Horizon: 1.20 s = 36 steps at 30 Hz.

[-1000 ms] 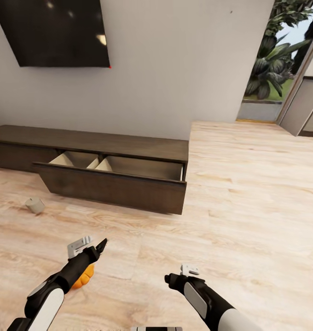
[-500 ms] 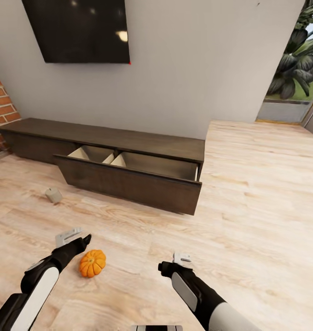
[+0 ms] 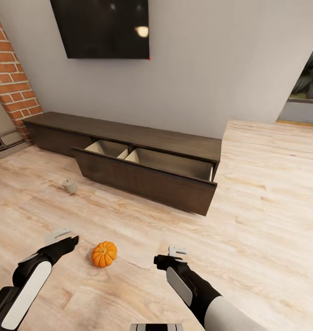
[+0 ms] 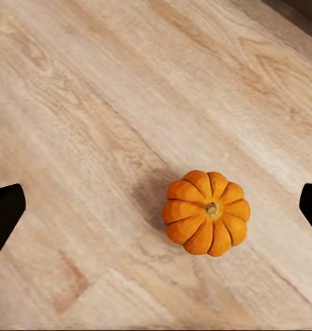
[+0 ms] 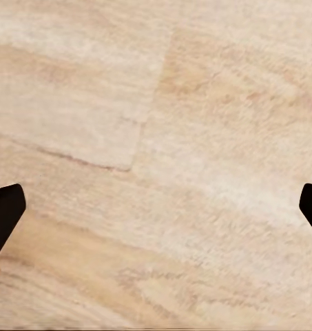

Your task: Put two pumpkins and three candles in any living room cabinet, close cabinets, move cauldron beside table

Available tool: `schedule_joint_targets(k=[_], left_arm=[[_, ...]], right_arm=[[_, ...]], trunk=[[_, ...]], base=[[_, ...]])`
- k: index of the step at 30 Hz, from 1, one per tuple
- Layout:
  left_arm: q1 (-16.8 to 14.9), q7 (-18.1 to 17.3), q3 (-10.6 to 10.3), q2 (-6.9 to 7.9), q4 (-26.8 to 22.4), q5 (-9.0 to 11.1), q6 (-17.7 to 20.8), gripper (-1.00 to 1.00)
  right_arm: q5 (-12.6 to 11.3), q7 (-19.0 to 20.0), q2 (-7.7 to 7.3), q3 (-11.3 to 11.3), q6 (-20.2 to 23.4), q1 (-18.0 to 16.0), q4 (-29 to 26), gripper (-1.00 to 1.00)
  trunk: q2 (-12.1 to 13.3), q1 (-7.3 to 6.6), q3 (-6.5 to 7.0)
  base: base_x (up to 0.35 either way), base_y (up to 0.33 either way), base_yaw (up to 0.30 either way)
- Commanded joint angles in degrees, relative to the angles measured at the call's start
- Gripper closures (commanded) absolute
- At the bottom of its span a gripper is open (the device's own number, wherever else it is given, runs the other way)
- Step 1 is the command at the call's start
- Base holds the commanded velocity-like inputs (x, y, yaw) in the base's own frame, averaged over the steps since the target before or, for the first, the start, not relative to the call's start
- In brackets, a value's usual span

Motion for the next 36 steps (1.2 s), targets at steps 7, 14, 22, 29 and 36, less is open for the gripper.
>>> schedule_joint_targets(k=[7,14,22,29,36], left_arm=[[0.0,0.8,-0.1,0.14,-1.1,0.6,1.4,-1.0],[0.0,1.1,-0.2,0.07,-2.2,0.6,2.1,-1.0],[0.0,1.2,-0.3,0.06,-2.3,0.6,2.2,-1.0],[0.0,1.2,-0.3,0.06,-2.4,0.6,2.3,-1.0],[-0.1,1.2,-0.3,0.06,-2.4,0.6,2.3,-1.0]], right_arm=[[-0.3,-1.0,-0.01,1.1,0.2,-0.1,-1.4,-1.0],[-0.5,-5.4,-0.03,3.3,0.3,-0.1,-3.1,-1.0],[-0.4,-5.9,-0.02,3.5,1.4,-0.1,-3.6,-1.0],[-0.5,-6.0,-0.09,3.7,1.6,-0.1,-4.7,-1.0],[-0.5,-5.5,-0.08,3.8,2.6,-0.1,-5.2,-1.0]], trunk=[[0.0,-0.03,-0.49],[0.0,-0.03,-0.92],[0.0,-0.03,-1.32],[0.0,-0.03,-1.38],[0.0,-0.03,-1.38]], base=[[-0.109,0.0,0.219],[-0.013,0.0,0.22],[0.072,0.0,0.175],[0.293,0.0,0.027],[0.324,-0.028,0.002]])
